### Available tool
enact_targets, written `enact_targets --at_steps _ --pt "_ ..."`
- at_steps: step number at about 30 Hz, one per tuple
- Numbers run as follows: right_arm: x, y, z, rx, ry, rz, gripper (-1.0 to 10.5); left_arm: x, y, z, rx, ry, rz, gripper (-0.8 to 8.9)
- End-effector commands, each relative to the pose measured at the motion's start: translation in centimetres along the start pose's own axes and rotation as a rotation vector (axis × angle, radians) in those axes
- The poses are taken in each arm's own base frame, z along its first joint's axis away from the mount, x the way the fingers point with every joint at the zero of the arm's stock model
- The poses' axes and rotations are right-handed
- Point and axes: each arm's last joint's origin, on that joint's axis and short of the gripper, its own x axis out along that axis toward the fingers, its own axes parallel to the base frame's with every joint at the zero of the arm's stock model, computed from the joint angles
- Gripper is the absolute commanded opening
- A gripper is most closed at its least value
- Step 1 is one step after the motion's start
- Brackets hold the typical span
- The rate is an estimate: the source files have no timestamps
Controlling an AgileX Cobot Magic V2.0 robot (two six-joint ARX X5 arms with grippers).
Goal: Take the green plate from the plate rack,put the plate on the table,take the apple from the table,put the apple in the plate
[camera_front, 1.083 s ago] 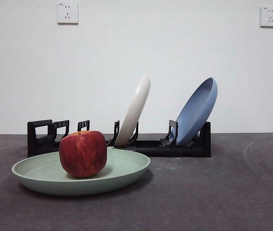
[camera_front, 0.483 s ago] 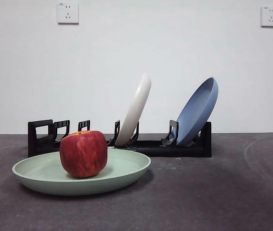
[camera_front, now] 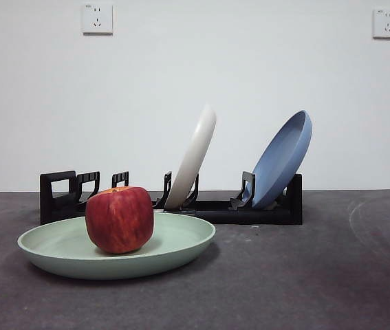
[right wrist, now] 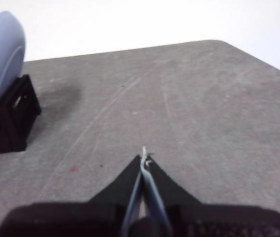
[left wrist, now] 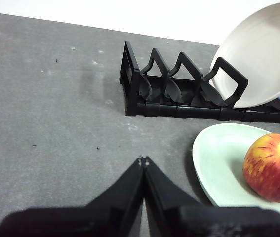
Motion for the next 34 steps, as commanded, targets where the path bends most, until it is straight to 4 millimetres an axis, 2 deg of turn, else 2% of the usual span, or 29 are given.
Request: enact_targets --at_steps 1,8,34 --pt "-0.24 -0.12 -0.42 -0.005 0.020 -0.007 0.0 0.07 0.02 -0.16 0.015 0.001 -0.005 -0.04" --pt "-0.72 0.09 -0.72 -0.011 0.032 0.090 0.0 0.07 0.02 -0.17 0.015 0.001 -0.004 -0.03" --pt "-0.71 0.08 -0.69 -0.002 0.030 0.085 0.0 0.07 0.02 -0.17 0.015 0.001 -0.005 -0.04"
